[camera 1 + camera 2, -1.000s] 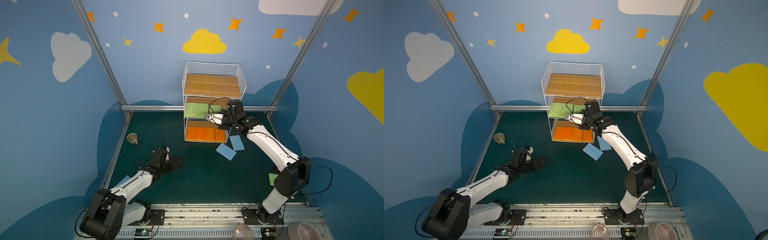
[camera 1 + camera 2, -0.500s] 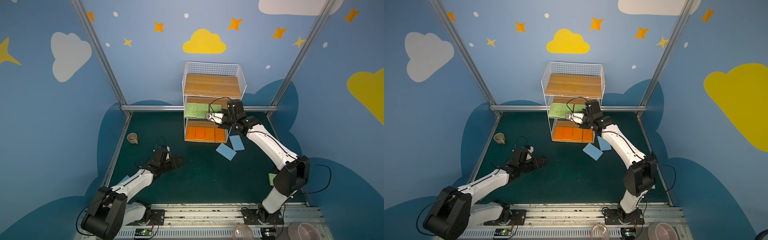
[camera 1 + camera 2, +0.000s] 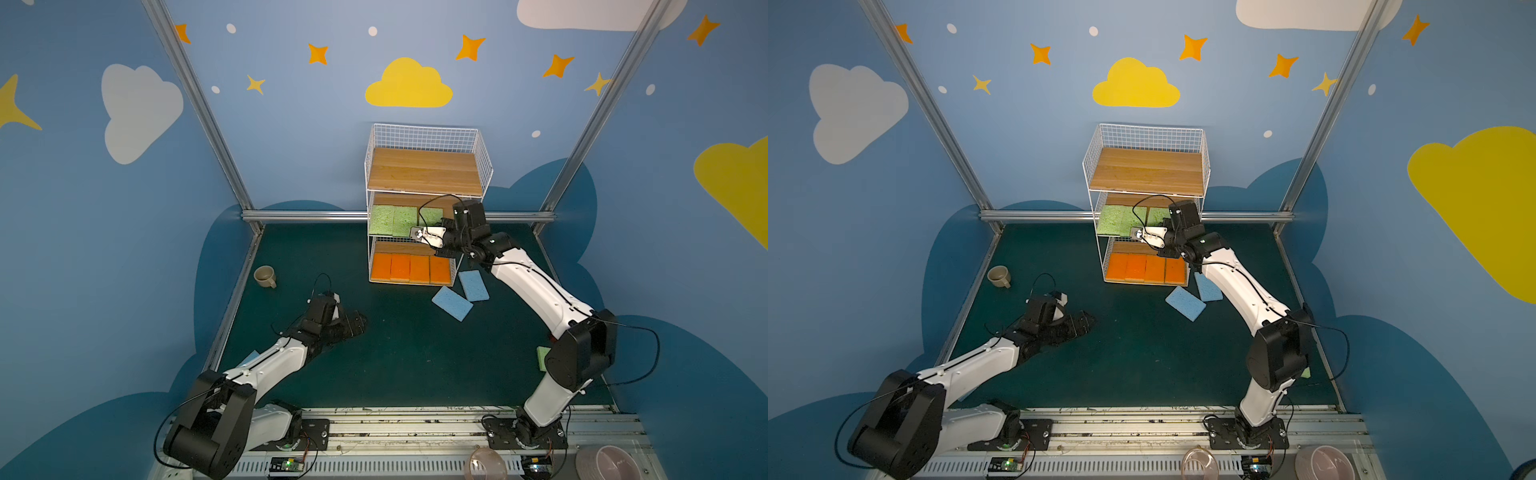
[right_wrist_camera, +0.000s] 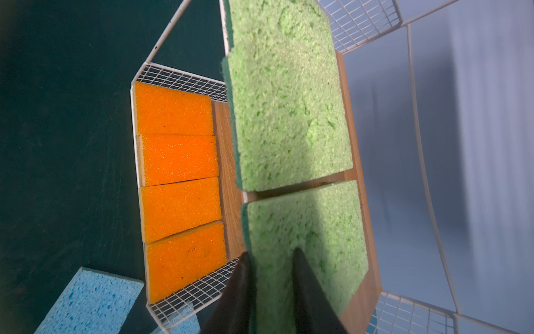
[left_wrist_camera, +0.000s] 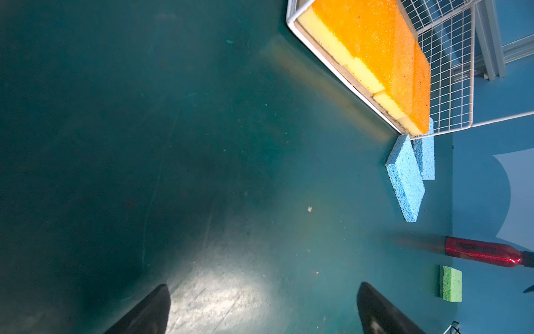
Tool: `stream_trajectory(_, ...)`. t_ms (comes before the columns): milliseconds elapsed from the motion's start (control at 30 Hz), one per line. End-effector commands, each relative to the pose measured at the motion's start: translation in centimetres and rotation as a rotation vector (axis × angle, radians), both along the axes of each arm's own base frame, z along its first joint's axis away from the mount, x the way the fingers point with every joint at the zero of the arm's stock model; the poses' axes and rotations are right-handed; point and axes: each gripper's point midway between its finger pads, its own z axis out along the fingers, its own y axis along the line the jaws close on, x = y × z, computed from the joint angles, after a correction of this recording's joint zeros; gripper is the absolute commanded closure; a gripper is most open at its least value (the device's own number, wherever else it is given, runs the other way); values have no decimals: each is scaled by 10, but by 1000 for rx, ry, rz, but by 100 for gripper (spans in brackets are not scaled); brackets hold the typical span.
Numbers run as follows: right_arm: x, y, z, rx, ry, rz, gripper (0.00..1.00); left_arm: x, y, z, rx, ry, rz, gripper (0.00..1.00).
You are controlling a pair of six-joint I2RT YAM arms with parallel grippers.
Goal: Place and organize the cleaning sponges onto the shelf
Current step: 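Lower the green sponge onto the middle board beside the others and release, then draw the right gripper back from the shelf toward the near mat edge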
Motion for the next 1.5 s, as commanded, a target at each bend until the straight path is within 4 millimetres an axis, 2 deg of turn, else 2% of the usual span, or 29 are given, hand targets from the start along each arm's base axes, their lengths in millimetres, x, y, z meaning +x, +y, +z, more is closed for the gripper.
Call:
stream_trajectory(0, 5, 6, 8, 35, -21, 14, 76, 9, -1, 11, -3, -36, 3, 0)
stream_trajectory(233, 5, 7, 7, 39, -23, 15, 74, 9, -1, 11, -3, -34, 3, 0)
stream_trajectory(267, 6, 6, 7, 38, -25, 10, 71, 10, -1, 11, -5, -35, 3, 0)
stream_trajectory(400, 4, 3, 8, 39, -37, -2, 41, 10, -2, 14, -10, -42, 0, 0)
stream_trajectory(467, 2, 1, 8, 40, -39, -3, 37, 10, -3, 15, -9, -41, -3, 0)
stream_trajectory(633, -7, -3, 20, 67, -50, -13, 34, 8, -3, 20, -3, -48, -11, 0)
stream_trajectory(800, -34, -3, 44, 112, -80, -45, 25, 1, -5, 31, 21, -66, -22, 0)
stream_trajectory(900, -59, -4, 57, 182, -49, -108, 20, -4, -10, 39, 29, -86, -36, 0)
stream_trajectory(1033, -94, -23, 62, 329, 29, -282, 17, -11, -23, 49, 56, -110, -78, 0)
stream_trajectory(1233, -153, -74, 32, 639, 271, -538, 16, -25, -44, 51, 89, -113, -151, 0)
stream_trajectory(1333, -173, -101, 1, 761, 352, -676, 16, -33, -58, 47, 94, -108, -196, 0)
stream_trajectory(1467, -187, -146, -44, 889, 409, -950, 13, -44, -75, 35, 127, -87, -245, 0)
